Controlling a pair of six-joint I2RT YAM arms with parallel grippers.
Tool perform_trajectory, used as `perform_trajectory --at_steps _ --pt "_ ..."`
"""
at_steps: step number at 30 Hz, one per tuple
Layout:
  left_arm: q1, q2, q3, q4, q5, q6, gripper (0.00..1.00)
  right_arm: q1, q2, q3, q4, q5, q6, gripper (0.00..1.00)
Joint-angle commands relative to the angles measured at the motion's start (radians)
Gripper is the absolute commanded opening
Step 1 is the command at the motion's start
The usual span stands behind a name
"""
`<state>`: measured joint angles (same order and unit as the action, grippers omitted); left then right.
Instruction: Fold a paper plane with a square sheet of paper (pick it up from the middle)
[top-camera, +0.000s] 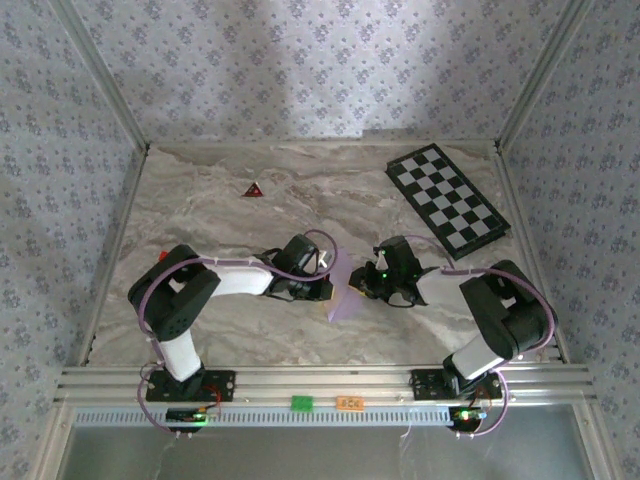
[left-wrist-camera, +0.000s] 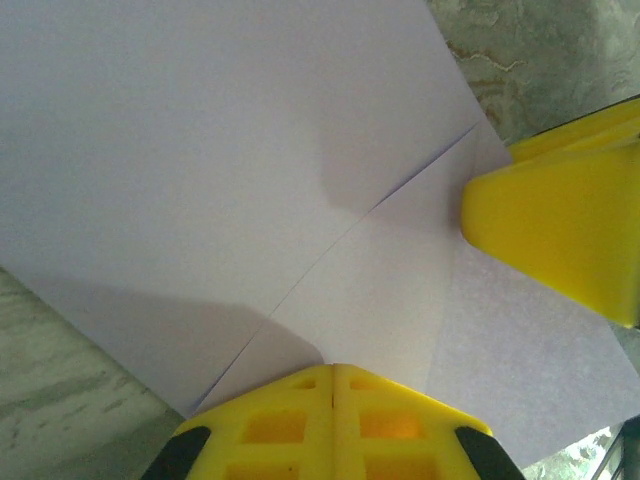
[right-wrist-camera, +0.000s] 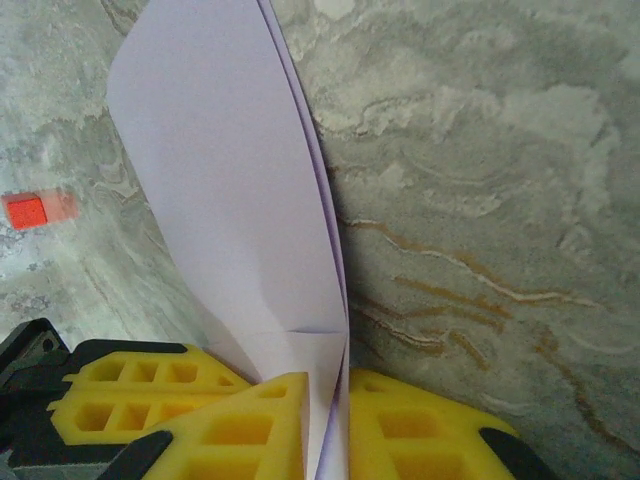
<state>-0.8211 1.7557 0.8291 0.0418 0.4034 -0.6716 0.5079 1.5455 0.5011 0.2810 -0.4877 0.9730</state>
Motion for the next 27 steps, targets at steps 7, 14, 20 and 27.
perform_trajectory --at_steps 7,14,20,27 --pt "-0.012 -0.022 0.012 -0.023 0.009 -0.006 0.00 -0.017 0.004 -0.025 0.039 -0.018 0.020 0.13" --pt "-0.014 -0.032 0.016 -0.019 0.009 -0.012 0.00 -0.019 -0.002 -0.025 0.048 -0.030 0.018 0.12" --pt "-0.013 -0.027 0.014 -0.019 0.006 -0.014 0.00 -0.017 0.019 -0.018 0.065 -0.053 0.012 0.20" --pt "-0.015 -0.033 0.013 -0.022 0.003 -0.014 0.00 -0.011 0.031 -0.021 0.072 -0.040 0.012 0.13"
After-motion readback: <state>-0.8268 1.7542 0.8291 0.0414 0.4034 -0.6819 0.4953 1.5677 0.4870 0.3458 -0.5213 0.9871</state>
